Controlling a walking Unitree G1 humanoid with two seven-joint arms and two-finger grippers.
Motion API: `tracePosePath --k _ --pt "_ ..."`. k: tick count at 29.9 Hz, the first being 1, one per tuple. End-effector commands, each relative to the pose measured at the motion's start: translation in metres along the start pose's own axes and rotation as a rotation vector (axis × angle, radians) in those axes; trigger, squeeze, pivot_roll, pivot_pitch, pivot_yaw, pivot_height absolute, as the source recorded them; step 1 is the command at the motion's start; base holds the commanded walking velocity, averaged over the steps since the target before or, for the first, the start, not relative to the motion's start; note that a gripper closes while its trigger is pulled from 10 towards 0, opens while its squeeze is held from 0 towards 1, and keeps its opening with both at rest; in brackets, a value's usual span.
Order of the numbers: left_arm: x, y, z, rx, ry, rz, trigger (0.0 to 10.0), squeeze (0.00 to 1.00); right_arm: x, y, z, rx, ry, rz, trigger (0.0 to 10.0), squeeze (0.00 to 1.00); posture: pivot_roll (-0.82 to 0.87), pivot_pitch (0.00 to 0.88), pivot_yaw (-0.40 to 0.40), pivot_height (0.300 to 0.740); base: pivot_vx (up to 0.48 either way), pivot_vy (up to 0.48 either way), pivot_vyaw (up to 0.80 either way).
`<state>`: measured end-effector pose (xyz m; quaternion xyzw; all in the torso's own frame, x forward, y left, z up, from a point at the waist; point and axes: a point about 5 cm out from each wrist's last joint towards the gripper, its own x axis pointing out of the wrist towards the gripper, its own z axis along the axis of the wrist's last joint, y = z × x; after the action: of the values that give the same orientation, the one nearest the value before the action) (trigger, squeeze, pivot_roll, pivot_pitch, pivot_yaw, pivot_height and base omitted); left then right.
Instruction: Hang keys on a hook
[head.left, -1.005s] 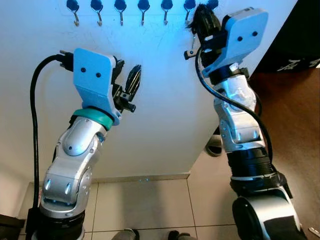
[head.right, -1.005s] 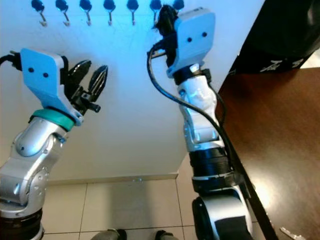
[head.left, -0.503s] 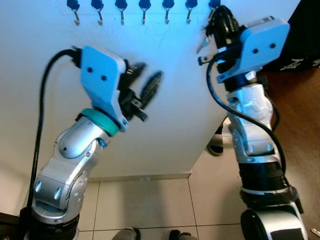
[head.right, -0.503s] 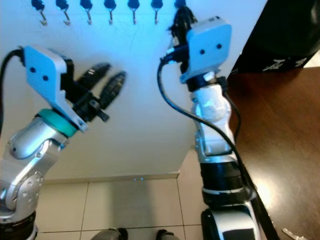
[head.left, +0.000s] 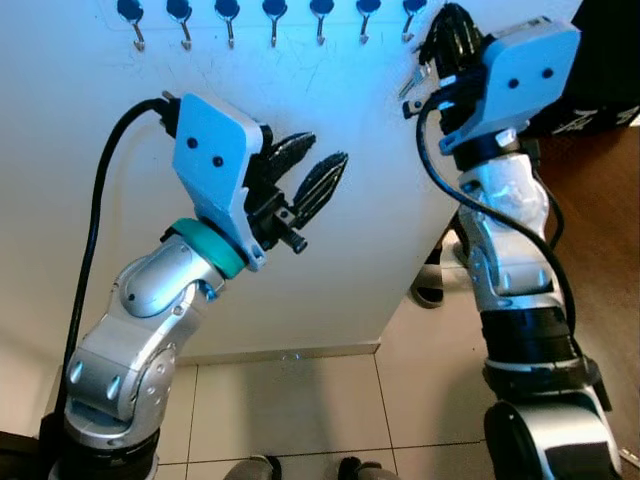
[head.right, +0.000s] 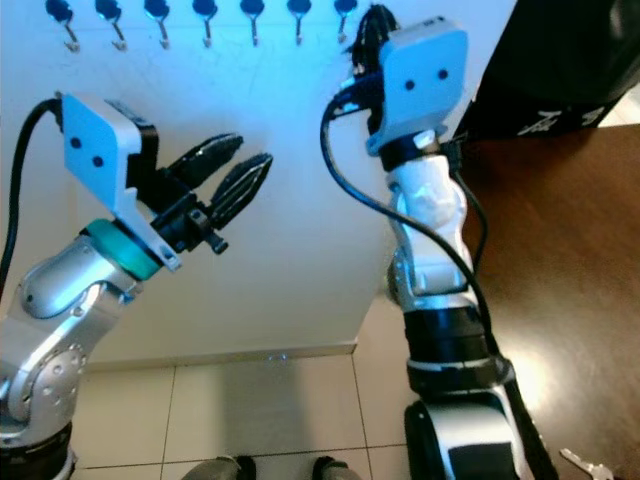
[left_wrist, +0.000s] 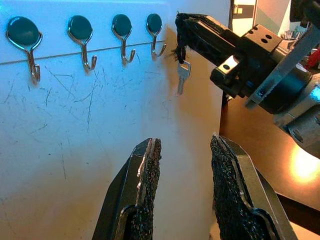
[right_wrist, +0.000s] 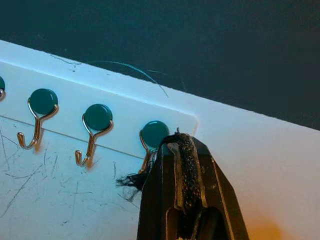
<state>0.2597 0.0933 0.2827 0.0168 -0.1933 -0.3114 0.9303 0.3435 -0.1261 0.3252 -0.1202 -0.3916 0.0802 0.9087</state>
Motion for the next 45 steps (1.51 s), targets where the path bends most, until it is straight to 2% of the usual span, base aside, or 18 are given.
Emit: tracePosePath --k 1,12,20,45 --pt "-0.001 0.0 0.003 -0.002 -0.005 -0.009 10.0 0.0 0.002 0.003 0.0 0.015 0.0 0.011 10.0 0.0 0.14 0.094 0.091 0.74 0.0 0.0 0.0" --pt "-0.002 0.0 0.005 -0.009 -0.007 0.0 10.0 0.0 0.006 0.011 -0.006 0.023 0.013 0.035 10.0 0.0 0.15 0.098 0.091 0.74 0.0 0.0 0.0" --pt "-0.003 0.001 0.005 -0.015 -0.007 0.009 10.0 0.0 0.012 0.018 -0.001 0.04 -0.015 0.061 10.0 0.0 0.15 0.097 0.089 0.74 0.0 0.0 0.0" --pt "-0.003 0.001 0.006 -0.024 -0.009 0.012 10.0 0.0 0.017 0.018 0.003 0.025 -0.043 0.054 10.0 0.0 0.15 0.096 0.09 0.74 0.0 0.0 0.0"
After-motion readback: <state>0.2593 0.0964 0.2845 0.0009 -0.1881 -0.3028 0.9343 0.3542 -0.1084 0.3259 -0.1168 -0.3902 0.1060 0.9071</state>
